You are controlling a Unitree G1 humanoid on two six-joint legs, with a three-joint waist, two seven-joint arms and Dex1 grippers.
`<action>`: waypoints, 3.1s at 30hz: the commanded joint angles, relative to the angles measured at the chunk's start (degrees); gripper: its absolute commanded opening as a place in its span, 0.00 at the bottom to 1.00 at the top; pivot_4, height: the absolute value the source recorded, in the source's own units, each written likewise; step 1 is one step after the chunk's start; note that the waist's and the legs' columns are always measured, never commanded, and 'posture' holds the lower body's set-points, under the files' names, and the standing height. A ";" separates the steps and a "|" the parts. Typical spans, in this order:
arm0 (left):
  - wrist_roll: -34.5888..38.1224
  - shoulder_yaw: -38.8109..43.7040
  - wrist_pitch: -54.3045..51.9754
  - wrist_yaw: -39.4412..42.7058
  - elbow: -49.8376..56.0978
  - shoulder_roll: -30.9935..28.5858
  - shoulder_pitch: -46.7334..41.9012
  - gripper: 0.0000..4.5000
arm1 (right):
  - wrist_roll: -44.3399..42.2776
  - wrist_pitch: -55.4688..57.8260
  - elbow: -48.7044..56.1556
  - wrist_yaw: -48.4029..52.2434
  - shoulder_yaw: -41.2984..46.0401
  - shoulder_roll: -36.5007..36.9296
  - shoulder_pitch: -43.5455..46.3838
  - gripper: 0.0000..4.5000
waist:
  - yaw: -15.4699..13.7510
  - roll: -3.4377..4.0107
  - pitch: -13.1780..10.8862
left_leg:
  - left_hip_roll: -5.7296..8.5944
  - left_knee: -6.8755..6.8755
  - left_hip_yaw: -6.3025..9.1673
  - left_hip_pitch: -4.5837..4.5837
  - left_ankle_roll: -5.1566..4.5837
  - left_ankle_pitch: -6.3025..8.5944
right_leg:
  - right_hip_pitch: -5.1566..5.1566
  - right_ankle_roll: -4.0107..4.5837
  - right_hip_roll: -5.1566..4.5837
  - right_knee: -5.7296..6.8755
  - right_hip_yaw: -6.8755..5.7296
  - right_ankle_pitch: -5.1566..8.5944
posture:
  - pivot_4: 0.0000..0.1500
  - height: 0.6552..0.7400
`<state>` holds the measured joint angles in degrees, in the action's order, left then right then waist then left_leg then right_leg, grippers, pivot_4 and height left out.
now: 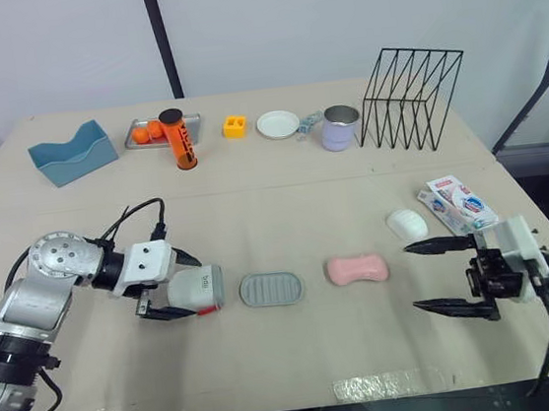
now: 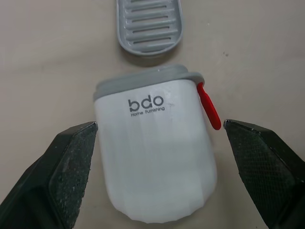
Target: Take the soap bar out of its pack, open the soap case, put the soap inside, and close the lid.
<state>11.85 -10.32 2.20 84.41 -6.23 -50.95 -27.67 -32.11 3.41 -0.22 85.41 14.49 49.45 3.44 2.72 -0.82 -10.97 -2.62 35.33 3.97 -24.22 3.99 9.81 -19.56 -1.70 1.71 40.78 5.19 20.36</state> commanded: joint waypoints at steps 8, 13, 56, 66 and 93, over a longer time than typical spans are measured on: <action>15.29 9.12 -8.57 -3.58 11.34 3.36 4.88 1.00 | 5.57 6.94 5.47 -5.08 -7.03 3.93 9.08 1.00 | 0.02 0.07 -0.06 | -0.01 0.00 -0.02 -0.02 0.00 0.00 | -0.04 -0.01 -0.02 0.02 0.02 0.00 | 1.00 1.00; 18.70 8.90 -13.40 -6.70 19.63 4.99 11.82 1.00 | 9.76 10.50 7.03 -6.53 -12.70 4.77 14.03 1.00 | 0.06 0.08 -0.07 | -0.02 0.00 0.00 -0.02 0.00 0.00 | -0.04 -0.01 -0.03 0.01 0.01 0.00 | 1.00 1.00; 18.34 21.15 -9.22 -9.08 11.82 4.04 22.21 1.00 | 27.82 15.04 -2.46 -8.68 -29.56 -0.13 27.39 1.00 | 0.02 0.05 -0.13 | -0.03 -0.06 -0.07 -0.21 0.02 0.00 | -0.38 0.25 -0.08 0.05 0.04 -0.14 | 1.00 1.00; 18.57 20.36 -10.49 -10.36 13.86 4.59 22.25 1.00 | 27.45 17.78 1.14 -8.84 -29.65 -0.49 26.90 1.00 | 0.02 0.05 -0.13 | -0.03 -0.06 -0.07 -0.24 0.02 0.00 | -0.41 0.25 -0.07 0.05 0.05 -0.14 | 1.00 1.00; 18.91 19.89 -10.31 -7.65 15.55 4.46 22.11 1.00 | 28.97 20.44 2.62 -10.12 -30.52 -0.49 25.88 0.42 | 0.02 0.04 -0.12 | -0.04 -0.06 -0.08 -0.26 0.02 0.00 | -0.45 0.25 -0.06 0.05 0.05 -0.14 | 1.00 1.00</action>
<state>30.36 9.20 -8.62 76.78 7.95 -46.19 -5.18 -3.07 23.71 1.15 75.11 -15.88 48.68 29.49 2.74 -0.78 -11.09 -2.66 35.27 3.90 -24.48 4.01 9.81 -20.00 -1.45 1.65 40.83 5.22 20.22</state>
